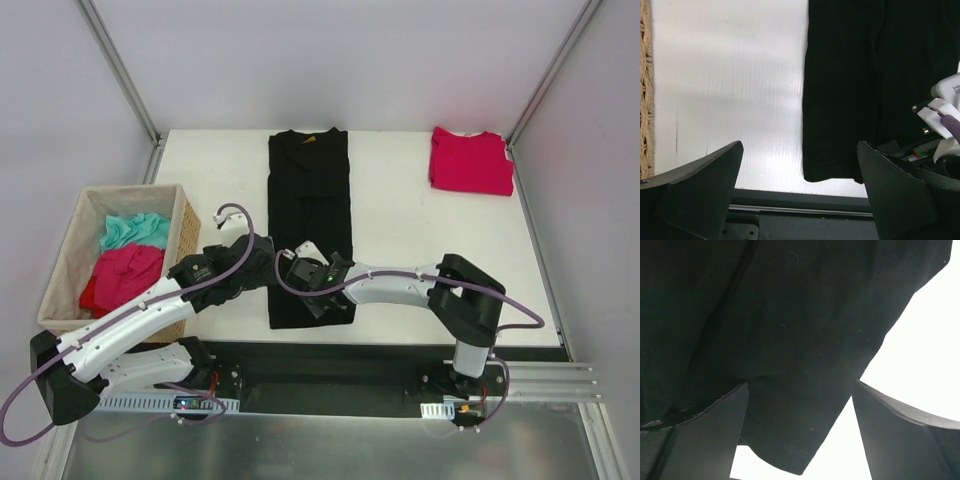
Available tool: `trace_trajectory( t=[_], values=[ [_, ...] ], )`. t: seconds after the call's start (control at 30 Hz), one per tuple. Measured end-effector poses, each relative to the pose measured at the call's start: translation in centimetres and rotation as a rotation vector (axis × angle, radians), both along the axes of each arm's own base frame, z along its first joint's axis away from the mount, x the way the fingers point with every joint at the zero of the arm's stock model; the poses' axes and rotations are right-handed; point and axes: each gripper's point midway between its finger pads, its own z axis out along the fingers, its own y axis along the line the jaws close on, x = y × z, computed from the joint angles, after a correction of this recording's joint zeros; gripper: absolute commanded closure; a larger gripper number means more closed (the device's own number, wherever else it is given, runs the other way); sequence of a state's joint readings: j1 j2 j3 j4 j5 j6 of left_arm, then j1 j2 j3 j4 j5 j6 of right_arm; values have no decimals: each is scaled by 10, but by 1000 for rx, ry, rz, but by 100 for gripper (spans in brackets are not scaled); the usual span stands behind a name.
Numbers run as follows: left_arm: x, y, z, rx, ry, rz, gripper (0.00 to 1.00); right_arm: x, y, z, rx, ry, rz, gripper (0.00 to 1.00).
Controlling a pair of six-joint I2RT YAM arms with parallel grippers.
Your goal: Fold and stack the t-shirts
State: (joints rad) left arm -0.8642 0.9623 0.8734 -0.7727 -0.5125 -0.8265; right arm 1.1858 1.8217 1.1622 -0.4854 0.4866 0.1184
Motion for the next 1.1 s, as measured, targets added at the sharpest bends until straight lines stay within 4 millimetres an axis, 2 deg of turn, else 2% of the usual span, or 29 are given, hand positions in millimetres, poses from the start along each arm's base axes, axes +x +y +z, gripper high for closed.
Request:
trace_trajectory(
  t=[0.17,0.3,0.4,0.5,0.6,0.63,0.73,0.9,1.1],
  values=[
    [0,3,-9,25,28,9,1,0,5,1,6,-1,6,11],
    [0,5,-13,17,43,21,1,-5,0,11,18,-10,21,11],
    [0,2,-14,6,48,10,1,-10,-6,35,56,-31,40,11],
    [0,-5,-14,-18,55,-6,11,-14,-10,62,110,-55,50,12],
    [-3,-12,-20,-34,84,-30,19,-18,-18,75,128,-56,53,13],
    [-5,-13,-23,-33,99,-40,24,-20,-21,74,121,-46,55,13],
    [-11,-17,-38,2,166,-90,29,-31,-34,58,60,16,67,16],
    [-28,-17,-59,91,278,-193,29,-59,-63,30,-116,162,104,21],
    [-45,-3,-56,196,306,-279,31,-81,-85,30,-245,252,166,22]
  ],
)
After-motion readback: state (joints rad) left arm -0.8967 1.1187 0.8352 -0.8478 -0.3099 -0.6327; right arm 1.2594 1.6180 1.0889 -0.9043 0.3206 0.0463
